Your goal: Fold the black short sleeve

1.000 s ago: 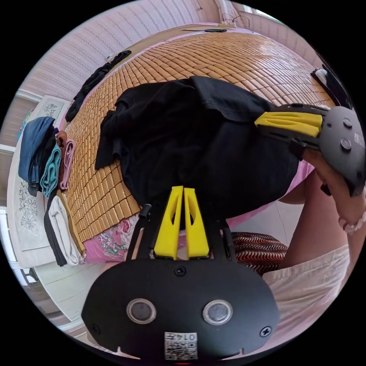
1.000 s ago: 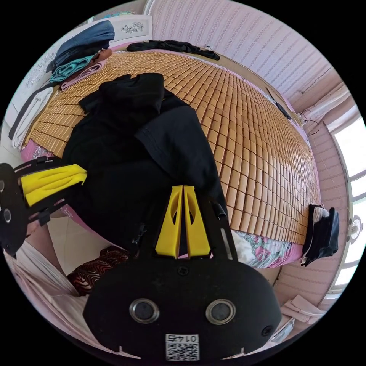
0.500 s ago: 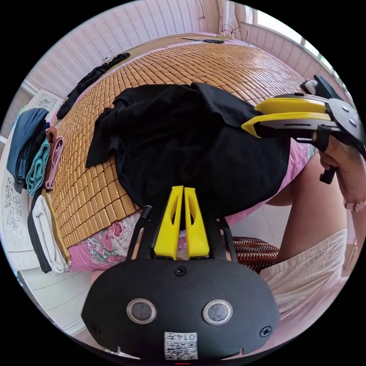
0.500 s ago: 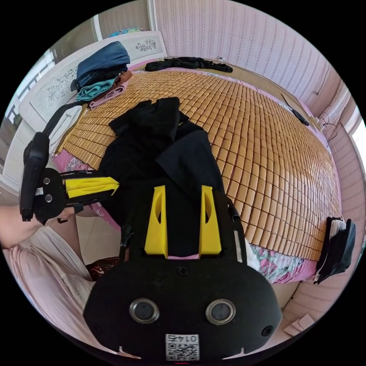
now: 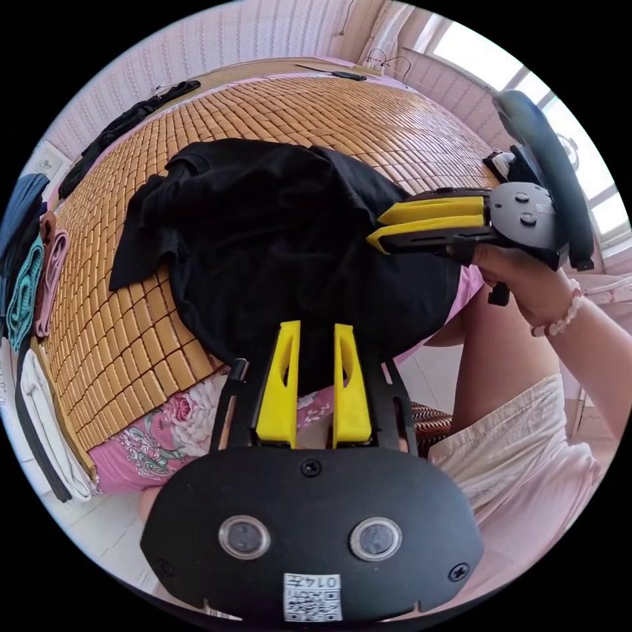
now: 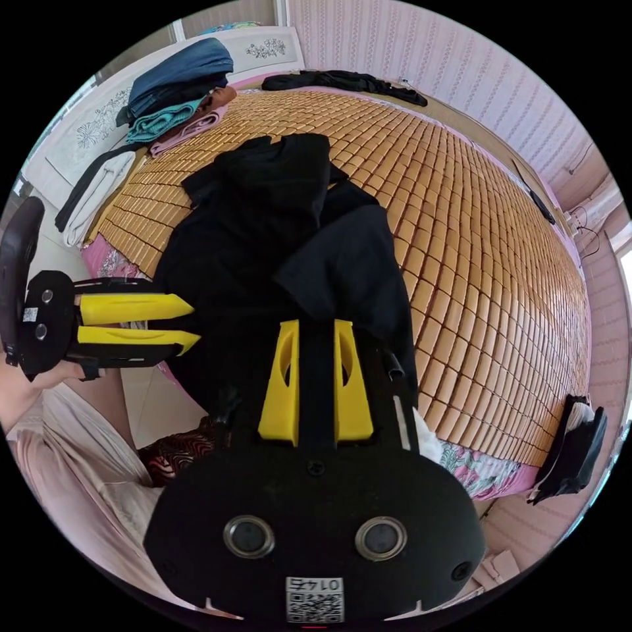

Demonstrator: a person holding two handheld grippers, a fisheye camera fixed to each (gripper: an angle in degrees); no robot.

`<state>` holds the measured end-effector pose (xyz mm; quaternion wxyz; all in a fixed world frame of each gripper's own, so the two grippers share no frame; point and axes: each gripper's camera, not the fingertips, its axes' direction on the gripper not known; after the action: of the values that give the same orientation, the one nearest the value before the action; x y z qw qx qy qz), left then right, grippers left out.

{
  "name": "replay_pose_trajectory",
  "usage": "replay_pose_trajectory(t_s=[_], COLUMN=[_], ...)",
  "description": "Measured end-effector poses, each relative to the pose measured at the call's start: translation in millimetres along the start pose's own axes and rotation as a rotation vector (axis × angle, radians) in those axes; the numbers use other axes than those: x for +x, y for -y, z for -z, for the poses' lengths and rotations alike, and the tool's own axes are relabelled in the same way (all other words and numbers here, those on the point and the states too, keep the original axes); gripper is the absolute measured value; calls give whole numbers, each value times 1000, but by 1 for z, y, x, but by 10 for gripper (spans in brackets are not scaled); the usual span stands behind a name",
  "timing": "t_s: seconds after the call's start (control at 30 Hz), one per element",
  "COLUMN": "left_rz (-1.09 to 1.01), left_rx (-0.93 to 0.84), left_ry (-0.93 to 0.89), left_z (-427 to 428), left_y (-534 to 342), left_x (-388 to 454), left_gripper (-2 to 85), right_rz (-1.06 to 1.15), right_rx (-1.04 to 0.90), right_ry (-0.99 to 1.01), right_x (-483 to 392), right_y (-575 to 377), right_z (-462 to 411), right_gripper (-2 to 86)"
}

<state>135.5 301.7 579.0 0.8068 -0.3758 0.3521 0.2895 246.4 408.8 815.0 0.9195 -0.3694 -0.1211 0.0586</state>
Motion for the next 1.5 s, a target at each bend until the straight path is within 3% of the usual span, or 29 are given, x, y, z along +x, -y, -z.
replay_pose_trajectory(t_s=[0.07, 0.4, 0.7, 0.83, 1.0, 1.13, 1.23, 1.4, 1.5], left_rz=[-10, 20, 18, -34, -17, 112, 133, 138, 186], left_rx=[-1, 76, -23, -34, 151, 328, 265, 236, 168], left_ry=[1, -5, 51, 117, 114, 213, 218, 251, 208], left_z=[4, 56, 46, 59, 145, 226, 236, 242, 233], left_y=[0, -10, 8, 8, 3, 38, 67, 28, -16], left_x=[-6, -37, -57, -59, -96, -149, -172, -187, -203], left_gripper=[85, 133, 89, 27, -4, 17, 60, 74, 76], right_rz=[-4, -74, -219, -303, -351, -381, -403, -276, 23], right_rx=[-7, 155, 200, 238, 335, 321, 237, 175, 171], right_ry=[22, 139, 82, 115, 125, 102, 148, 210, 195], right_x=[6, 48, 70, 84, 98, 93, 78, 1, -89], right_y=[-2, -49, -84, -86, -100, -111, -116, -99, -72], right_z=[10, 94, 135, 149, 190, 194, 169, 145, 131], right_gripper=[9, -7, -4, -4, -3, -2, 1, 23, 55])
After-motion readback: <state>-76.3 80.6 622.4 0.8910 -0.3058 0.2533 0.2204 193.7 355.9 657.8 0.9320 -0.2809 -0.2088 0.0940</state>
